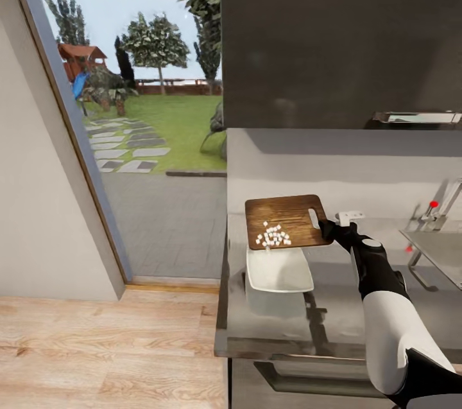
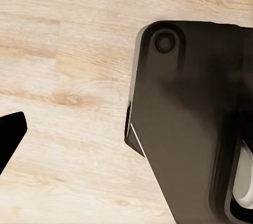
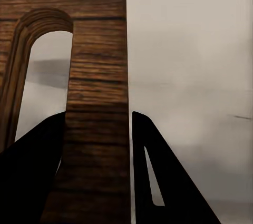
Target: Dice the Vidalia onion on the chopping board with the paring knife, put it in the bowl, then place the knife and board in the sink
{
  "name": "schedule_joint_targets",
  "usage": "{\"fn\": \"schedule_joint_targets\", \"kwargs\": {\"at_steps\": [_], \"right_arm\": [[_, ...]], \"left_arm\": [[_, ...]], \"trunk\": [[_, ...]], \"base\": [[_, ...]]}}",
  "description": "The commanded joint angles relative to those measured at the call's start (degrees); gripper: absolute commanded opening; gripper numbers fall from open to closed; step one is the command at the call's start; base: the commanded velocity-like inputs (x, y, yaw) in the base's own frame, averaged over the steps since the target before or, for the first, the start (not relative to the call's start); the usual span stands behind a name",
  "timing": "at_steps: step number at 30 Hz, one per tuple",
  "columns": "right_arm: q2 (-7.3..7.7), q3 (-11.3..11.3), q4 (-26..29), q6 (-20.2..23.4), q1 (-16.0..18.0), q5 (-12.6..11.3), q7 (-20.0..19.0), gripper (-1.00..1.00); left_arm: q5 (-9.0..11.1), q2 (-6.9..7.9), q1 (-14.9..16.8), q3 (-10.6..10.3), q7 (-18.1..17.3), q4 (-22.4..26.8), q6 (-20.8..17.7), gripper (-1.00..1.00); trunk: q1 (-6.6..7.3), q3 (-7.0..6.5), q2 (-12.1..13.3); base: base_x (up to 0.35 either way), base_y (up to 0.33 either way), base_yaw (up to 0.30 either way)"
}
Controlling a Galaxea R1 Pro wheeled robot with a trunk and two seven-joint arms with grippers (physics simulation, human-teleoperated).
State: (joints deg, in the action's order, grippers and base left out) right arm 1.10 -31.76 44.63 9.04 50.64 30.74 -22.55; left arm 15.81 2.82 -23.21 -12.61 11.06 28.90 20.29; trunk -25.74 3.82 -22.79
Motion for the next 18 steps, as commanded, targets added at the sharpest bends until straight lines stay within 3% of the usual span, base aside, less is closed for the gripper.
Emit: {"fn": "schedule_joint_targets", "kwargs": {"at_steps": [1,8,18], "right_arm": [[-0.03,-0.23,0.11,0.15,0.07,0.38,-0.48,-1.0],[0.04,-0.23,0.06,-1.78,0.07,0.38,-0.44,-1.0],[0.04,-0.15,-1.09,-1.92,0.07,0.38,-0.39,-1.0]], "left_arm": [[0.36,0.08,0.0,-0.49,0.45,0.11,0.1,1.0],[0.36,0.08,0.0,-0.49,0.45,0.11,0.1,1.0],[0.36,0.08,0.0,-0.49,0.45,0.11,0.1,1.0]], "trunk": [[-0.04,0.12,-0.13],[-0.04,0.12,-0.13],[-0.04,0.12,-0.13]], "base": [[0.0,-0.019,0.0],[0.0,-0.146,0.0],[0.0,-0.009,0.0]]}}
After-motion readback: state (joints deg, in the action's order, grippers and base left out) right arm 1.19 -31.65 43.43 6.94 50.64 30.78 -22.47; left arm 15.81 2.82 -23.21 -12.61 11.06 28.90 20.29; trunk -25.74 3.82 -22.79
